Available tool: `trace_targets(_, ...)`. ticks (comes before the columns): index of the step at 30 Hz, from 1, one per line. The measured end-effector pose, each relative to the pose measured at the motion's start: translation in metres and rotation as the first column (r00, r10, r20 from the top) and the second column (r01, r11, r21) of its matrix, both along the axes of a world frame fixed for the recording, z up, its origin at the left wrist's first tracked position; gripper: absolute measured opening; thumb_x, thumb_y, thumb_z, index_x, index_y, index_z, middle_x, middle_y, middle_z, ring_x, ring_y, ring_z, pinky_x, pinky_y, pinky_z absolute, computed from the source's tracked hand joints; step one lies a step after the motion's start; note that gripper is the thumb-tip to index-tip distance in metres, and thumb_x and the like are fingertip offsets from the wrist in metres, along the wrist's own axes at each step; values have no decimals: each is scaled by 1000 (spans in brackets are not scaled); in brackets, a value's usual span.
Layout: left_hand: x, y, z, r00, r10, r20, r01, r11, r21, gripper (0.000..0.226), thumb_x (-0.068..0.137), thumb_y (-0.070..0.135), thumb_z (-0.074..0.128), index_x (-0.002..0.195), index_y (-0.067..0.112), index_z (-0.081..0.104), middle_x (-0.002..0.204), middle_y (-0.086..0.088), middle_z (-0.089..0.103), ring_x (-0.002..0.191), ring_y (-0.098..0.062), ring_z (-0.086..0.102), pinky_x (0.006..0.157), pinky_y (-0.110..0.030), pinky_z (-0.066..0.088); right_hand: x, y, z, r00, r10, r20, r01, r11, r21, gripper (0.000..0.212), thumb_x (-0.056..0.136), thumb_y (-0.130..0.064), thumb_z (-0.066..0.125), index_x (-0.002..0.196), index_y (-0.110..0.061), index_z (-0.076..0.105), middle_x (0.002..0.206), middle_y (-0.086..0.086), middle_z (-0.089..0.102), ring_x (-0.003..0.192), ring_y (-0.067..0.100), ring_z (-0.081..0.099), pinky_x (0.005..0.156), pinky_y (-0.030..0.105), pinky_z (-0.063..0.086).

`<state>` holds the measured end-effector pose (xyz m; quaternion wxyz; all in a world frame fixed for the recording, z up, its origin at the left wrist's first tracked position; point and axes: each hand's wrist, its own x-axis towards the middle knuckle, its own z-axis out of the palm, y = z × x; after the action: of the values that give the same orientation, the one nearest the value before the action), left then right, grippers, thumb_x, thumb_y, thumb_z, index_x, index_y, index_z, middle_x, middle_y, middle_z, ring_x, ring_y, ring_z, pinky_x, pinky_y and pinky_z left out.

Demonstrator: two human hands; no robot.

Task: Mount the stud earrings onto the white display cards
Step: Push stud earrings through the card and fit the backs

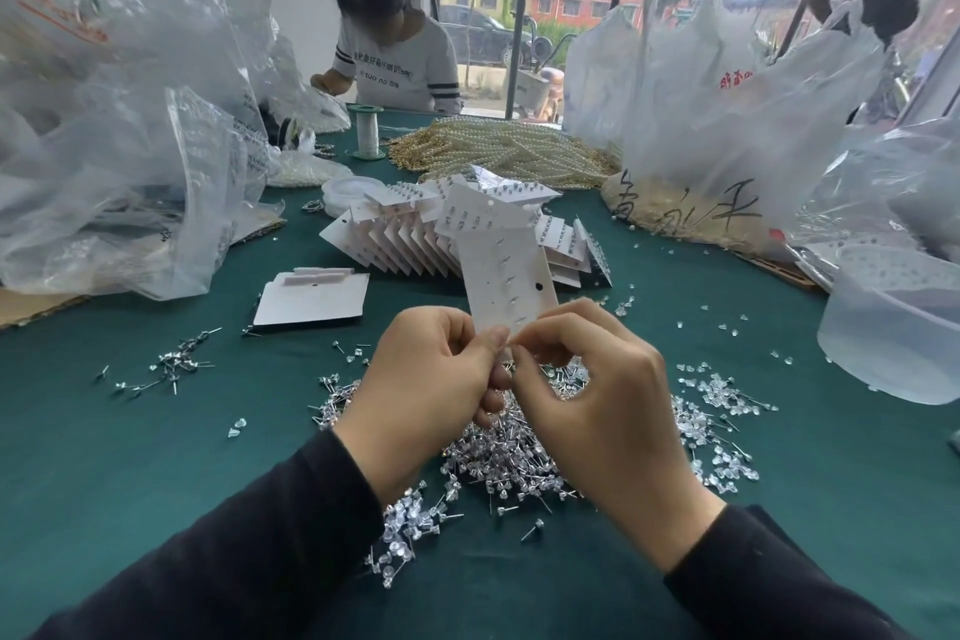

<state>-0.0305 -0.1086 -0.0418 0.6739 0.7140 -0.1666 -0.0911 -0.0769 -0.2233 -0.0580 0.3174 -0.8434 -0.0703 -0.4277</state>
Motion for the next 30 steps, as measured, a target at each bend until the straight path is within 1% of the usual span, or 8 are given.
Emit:
trace_targets(6,0,0,-3,991,53,119,-62,995,72,27,87,13,59,60,8,57,42,3,58,36,-7,53,36,-17,39,0,3,-2,1000,-20,-5,20,999,-28,7,73,-1,69,69,-7,67,72,-1,61,64,3,53,61,17,46)
trace_targets(17,0,5,1,988,20,155,-37,993,109,30,87,15,58,57,11,57,45,2,58,37,-9,53,38,-19,41,-4,8,1,1000,-11,-15,11,998,-58,7,75,0,69,71,-5,69,73,0,63,65,10,59,61,25,49)
trace_targets(20,4,12,9,986,-115,125,100,988,118,27,87,19,58,62,9,60,49,0,61,40,-8,53,38,-19,43,-5,7,5,1000,-4,-2,4,998,-64,6,76,0,69,72,-5,69,73,0,63,64,8,58,61,21,49)
trace_targets(23,18,31,24,935,-356,-9,353,925,138,31,79,41,56,71,13,68,67,-9,70,49,-13,58,43,-18,47,-4,3,7,999,29,-15,-29,1000,-12,8,75,3,70,74,-5,68,75,1,63,66,8,58,63,19,50)
trace_targets(24,26,40,28,939,-343,-29,343,926,161,32,79,42,56,76,13,70,71,-10,71,53,-14,59,45,-18,48,-5,1,8,998,60,-37,-59,998,37,9,76,3,69,76,-6,67,76,0,63,68,9,59,64,22,51)
trace_targets(26,45,59,29,982,-166,92,126,934,333,19,82,32,62,84,15,70,72,-4,72,58,-12,61,51,-18,50,-6,-3,11,989,129,-75,-117,982,149,10,79,2,66,79,-8,65,81,-1,62,74,11,60,67,22,51)
trace_targets(28,60,76,27,957,-106,269,-94,765,638,14,76,27,71,89,22,70,77,5,69,67,-5,60,62,-16,48,-8,-7,15,975,202,-91,-165,937,308,12,81,1,64,80,-11,63,89,-3,61,81,8,59,71,16,49)
trace_targets(30,66,82,21,957,-224,182,-50,493,869,33,68,34,77,98,26,68,86,9,63,73,0,55,65,-14,40,-10,-11,21,943,327,-64,-235,789,568,13,82,-3,62,77,-15,64,89,-5,63,83,6,60,73,16,49)
